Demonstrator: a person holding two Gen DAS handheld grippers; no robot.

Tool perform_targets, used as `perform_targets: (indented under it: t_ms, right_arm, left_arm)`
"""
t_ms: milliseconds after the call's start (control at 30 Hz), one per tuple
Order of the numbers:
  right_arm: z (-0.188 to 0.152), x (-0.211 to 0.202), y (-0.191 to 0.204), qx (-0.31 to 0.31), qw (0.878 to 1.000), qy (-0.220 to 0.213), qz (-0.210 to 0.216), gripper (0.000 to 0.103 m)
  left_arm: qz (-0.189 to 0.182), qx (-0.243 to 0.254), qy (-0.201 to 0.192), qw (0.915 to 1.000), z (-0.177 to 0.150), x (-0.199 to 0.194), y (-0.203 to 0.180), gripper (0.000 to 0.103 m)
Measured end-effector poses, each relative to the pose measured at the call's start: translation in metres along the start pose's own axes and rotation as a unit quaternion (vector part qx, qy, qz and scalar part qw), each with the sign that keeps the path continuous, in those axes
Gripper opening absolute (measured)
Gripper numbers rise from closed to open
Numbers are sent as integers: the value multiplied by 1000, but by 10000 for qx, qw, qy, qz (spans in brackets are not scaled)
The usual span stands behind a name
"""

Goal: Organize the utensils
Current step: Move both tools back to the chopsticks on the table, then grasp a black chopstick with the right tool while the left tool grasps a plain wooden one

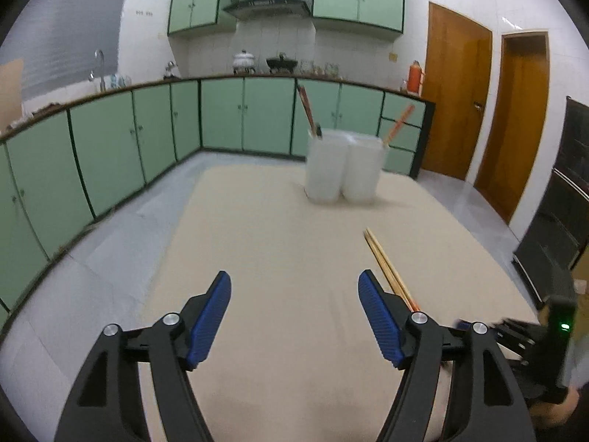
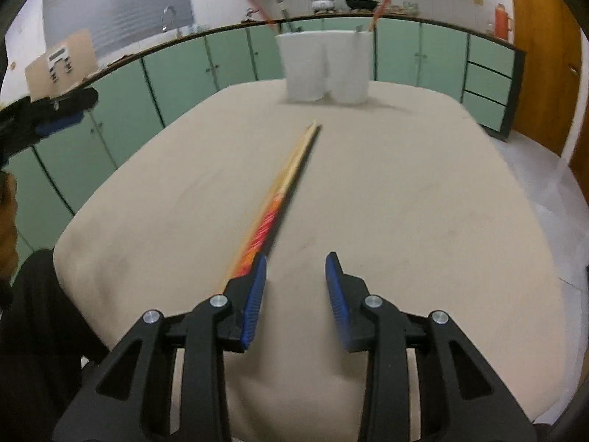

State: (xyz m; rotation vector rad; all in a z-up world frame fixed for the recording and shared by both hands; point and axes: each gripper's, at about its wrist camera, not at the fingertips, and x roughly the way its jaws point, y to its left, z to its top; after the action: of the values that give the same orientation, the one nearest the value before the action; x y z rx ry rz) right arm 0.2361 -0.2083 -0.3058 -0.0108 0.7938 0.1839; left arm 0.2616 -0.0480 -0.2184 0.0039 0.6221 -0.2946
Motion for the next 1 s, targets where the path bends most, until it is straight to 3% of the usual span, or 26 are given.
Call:
perform_targets:
  t_ms: [67,133,367,533,667,800,1000]
  right_arm:
    - [-1,-1,7,-246,9997,80,-17,33]
    - [2,-12,7,-285,9995,-111,-100,34]
    - [-6,-4,3,-359,9993,89,-89,32]
    - [-10,-11,-18,-111,9998,71,-169,10]
    - [-11,-10,-20,-88,9999,36,34,15]
    - [-11,-11,-31,55,9997,14,-235,6]
    - [-20,-19,-44,271,9994,-39,-205,6]
  left_arm:
    - [-75,1,121,9999,-12,0,-3,71]
    - [-87,57,168,9998,-20,0,-7,71]
    - [-236,316,362,9986,-35,11,-25,72]
    - [-487,578,551,9956,-50,24,-51,72]
    - [-612,769,721,9925,-60,39,-74,72]
    - [-696,845,822,9906,-63,51,-89,72]
    - [-831,809,909,9891,-63,62,-103,72]
